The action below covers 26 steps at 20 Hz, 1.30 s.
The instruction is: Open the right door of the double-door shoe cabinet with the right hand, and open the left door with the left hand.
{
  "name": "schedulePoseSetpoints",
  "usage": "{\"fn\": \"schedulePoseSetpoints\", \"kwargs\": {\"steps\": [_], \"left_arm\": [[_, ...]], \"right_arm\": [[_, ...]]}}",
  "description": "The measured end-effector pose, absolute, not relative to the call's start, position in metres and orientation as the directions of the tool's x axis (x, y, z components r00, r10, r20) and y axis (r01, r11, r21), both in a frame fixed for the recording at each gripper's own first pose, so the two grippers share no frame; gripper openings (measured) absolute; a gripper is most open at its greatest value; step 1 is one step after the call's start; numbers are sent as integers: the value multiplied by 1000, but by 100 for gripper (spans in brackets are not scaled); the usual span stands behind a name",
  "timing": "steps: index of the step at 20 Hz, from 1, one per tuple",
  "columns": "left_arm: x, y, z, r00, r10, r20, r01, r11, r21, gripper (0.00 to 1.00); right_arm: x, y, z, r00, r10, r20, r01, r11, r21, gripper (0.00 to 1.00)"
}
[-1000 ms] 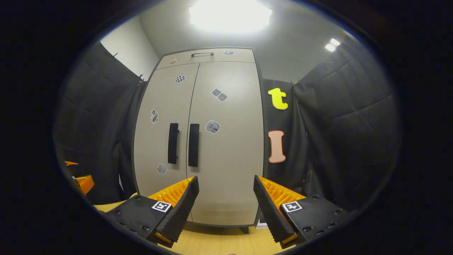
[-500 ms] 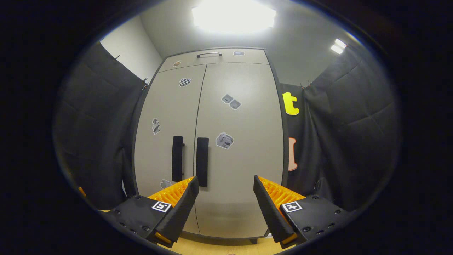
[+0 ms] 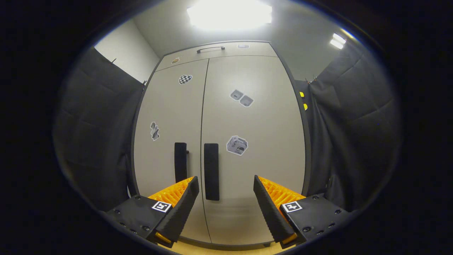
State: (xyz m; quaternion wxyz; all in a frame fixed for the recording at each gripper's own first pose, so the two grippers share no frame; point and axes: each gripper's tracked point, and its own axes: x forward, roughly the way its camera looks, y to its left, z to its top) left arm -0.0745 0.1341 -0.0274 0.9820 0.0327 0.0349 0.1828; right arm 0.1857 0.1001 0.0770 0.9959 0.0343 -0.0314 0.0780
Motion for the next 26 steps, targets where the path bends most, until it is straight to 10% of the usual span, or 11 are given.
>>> {"fn": "schedulePoseSetpoints", "kwargs": {"steps": [15,20,25,26], "left_arm": [[-99,164,-34,902,425,-75,-419,904,88,95],[-104,171,-36,893,443,-78,-436,895,91,95],[-104,170,-34,897,436,-73,-428,898,100,95],[-104,170,-34,898,434,-72,-427,899,97,95]], "right_arm": [[259,135,65,984,157,-84,-151,986,69,96],[266,142,54,978,158,-137,-146,985,95,65],[267,144,43,966,156,-208,-123,979,163,59],[269,146,43,965,160,-209,-119,973,196,38]]}}
